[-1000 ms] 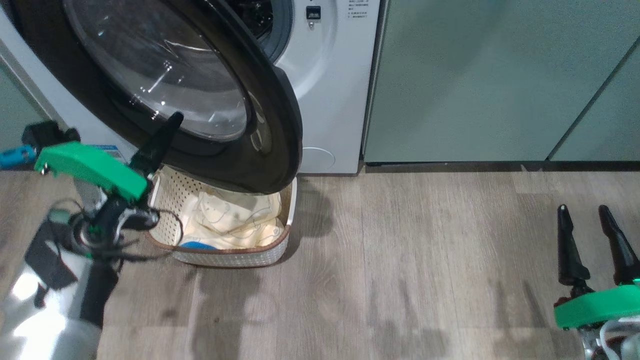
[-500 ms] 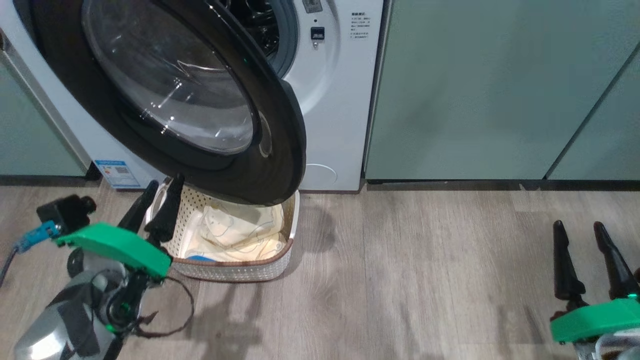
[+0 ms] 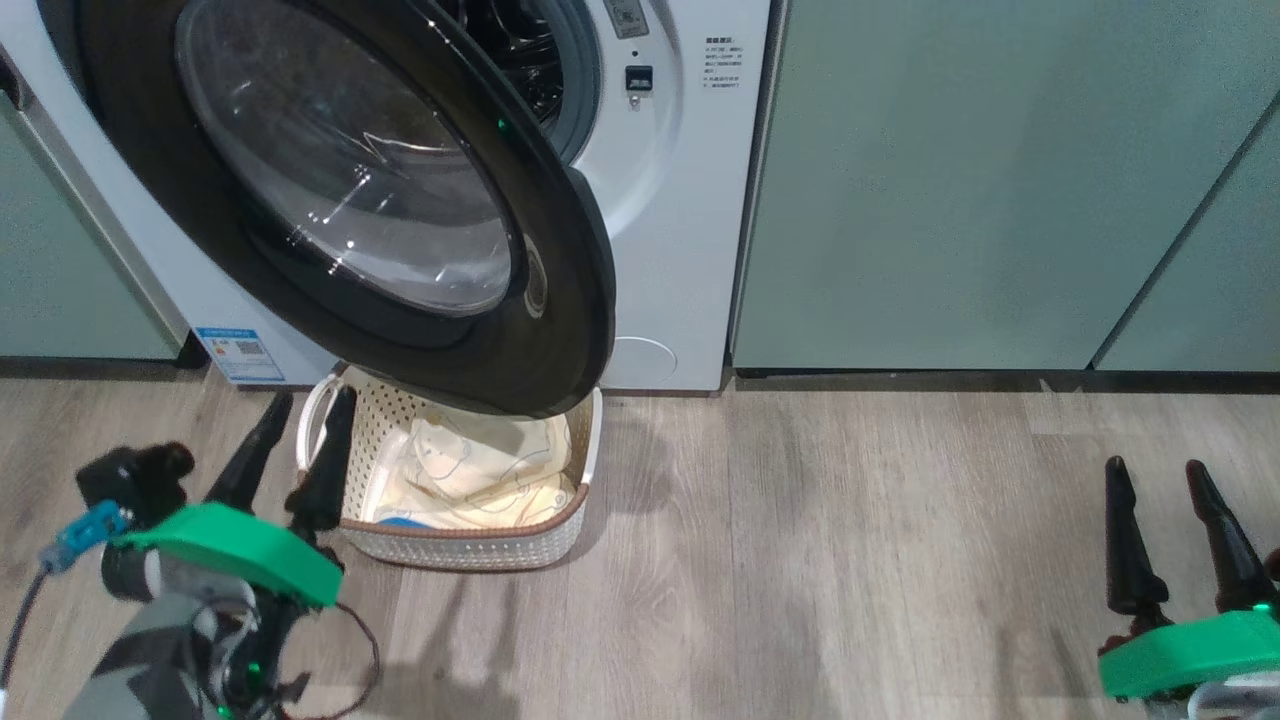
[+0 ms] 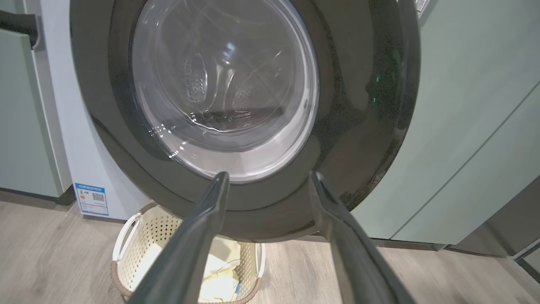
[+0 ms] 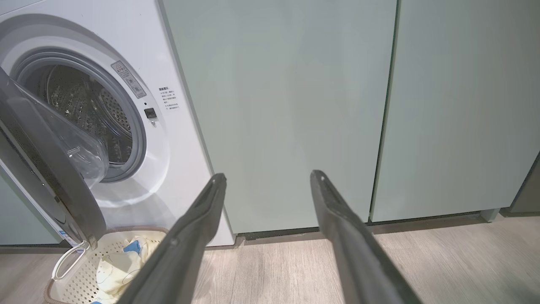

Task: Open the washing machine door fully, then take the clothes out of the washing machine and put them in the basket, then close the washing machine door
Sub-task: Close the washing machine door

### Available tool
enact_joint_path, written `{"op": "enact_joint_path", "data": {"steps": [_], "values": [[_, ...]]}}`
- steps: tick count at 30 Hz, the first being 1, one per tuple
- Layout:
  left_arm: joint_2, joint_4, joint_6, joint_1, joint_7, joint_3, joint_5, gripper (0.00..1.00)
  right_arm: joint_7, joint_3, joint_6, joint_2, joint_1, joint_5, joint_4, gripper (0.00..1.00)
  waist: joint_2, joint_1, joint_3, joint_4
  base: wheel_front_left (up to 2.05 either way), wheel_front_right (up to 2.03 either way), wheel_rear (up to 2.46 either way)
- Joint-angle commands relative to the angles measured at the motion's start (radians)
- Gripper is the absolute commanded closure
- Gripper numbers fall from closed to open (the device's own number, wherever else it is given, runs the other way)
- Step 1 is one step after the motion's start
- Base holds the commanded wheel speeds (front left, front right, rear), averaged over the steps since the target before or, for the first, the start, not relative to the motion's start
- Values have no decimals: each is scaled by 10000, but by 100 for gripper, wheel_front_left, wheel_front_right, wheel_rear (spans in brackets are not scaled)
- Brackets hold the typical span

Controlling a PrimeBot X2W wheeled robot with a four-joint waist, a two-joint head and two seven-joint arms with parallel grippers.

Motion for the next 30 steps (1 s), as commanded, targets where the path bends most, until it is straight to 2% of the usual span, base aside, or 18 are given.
{"op": "enact_joint_path", "data": {"steps": [1,11,16,30], "values": [[199,-368,-11,-337,-61,621,186,0,-96,165,44,-72,-151,-18,-347,0,0,1,1,10,0,0,0],[-551,-370,-11,387,-62,1455,2234,0,-96,176,44,32,-103,-20,-396,0,0,1,-51,-3,0,0,0],[-679,-91,-11,519,-62,1738,3037,0,-96,175,44,85,-72,-31,-410,0,0,1,-52,-40,0,0,0],[-894,256,-11,419,-62,2135,3709,0,-96,349,44,-43,-127,-327,-361,0,0,1,-24,42,0,0,0]]}}
